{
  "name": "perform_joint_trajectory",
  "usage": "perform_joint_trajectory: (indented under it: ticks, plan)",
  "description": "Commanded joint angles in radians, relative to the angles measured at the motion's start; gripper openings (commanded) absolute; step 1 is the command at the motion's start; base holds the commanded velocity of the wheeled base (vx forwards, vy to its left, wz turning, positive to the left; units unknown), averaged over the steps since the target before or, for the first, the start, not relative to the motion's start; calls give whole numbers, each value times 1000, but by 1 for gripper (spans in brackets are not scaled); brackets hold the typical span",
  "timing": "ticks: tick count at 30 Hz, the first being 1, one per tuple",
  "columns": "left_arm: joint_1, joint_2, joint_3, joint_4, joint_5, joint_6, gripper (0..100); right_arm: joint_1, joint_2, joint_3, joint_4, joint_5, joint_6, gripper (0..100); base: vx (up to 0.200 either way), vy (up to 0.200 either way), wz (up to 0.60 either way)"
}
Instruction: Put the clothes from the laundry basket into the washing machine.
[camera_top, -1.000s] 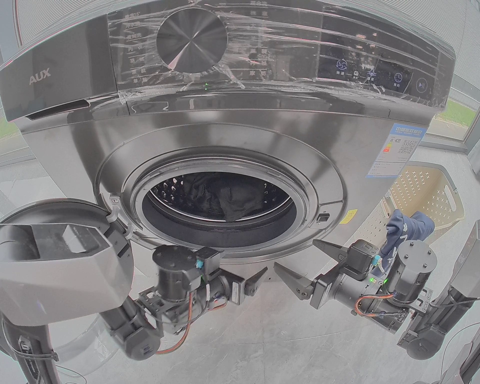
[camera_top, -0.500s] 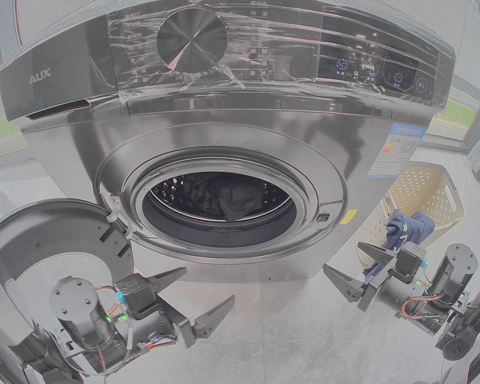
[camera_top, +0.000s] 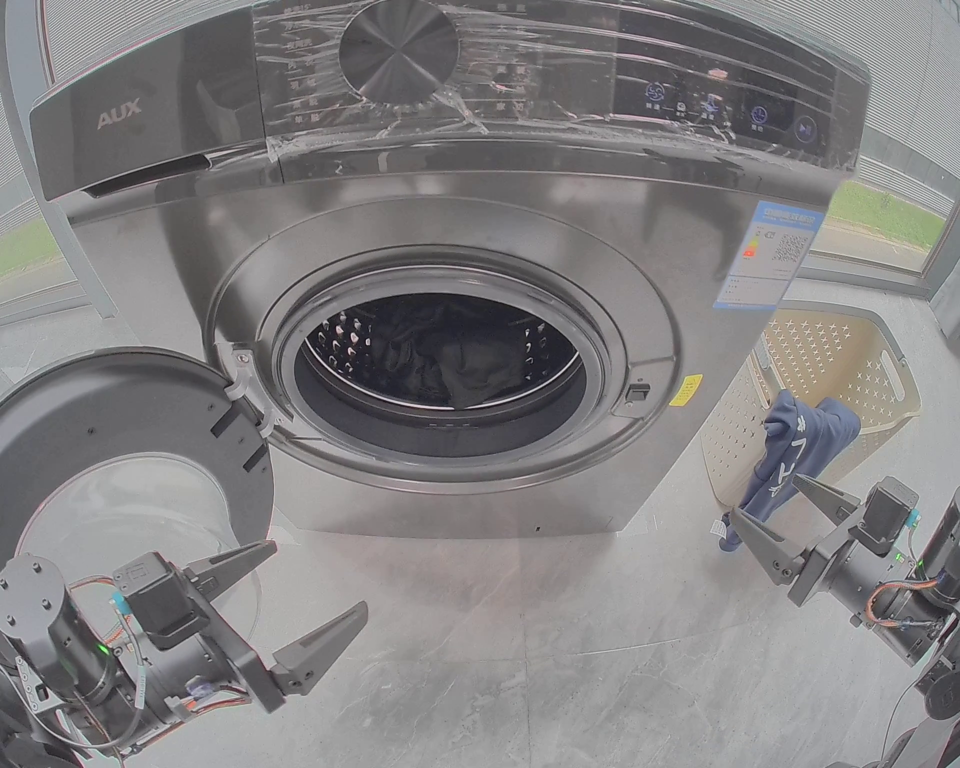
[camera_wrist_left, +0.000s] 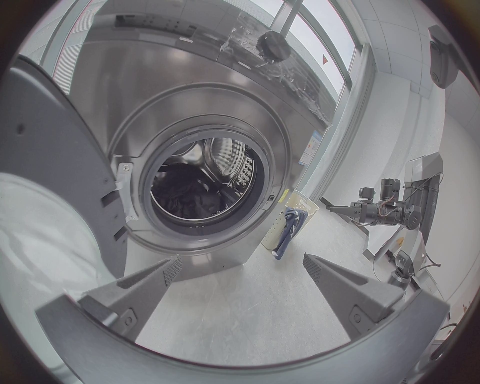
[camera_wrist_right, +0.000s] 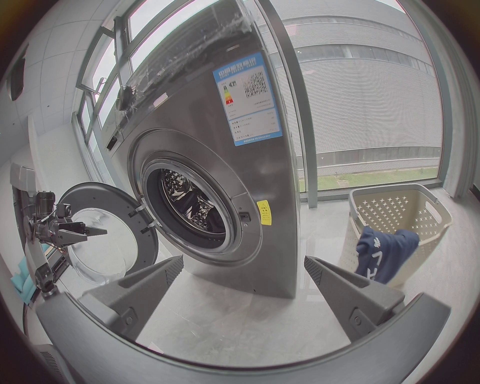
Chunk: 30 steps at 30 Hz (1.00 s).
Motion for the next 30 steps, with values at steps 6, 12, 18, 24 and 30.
perform_joint_trajectory:
  ticks: [6, 12, 18, 24, 30]
  plan:
    - [42, -451, 15, 336, 1, 2, 100, -87, -439, 18, 485, 6, -2, 100, -200, 0, 0]
    - [83, -656, 7, 572, -4, 3, 100, -131, -744, 18, 794, 5, -8, 100, -67, 0, 0]
    - [172, -872, 16, 755, -12, 2, 100, -252, -1045, 3, 1077, 11, -34, 100, 0, 0, 0]
    - [276, -1035, 18, 896, -44, 5, 100, -303, -1198, -29, 1223, 14, -34, 100, 0, -133, 0]
    - [416, -1190, 16, 1017, -119, 6, 100, -343, -1287, -23, 1280, 14, -34, 100, 0, -167, 0]
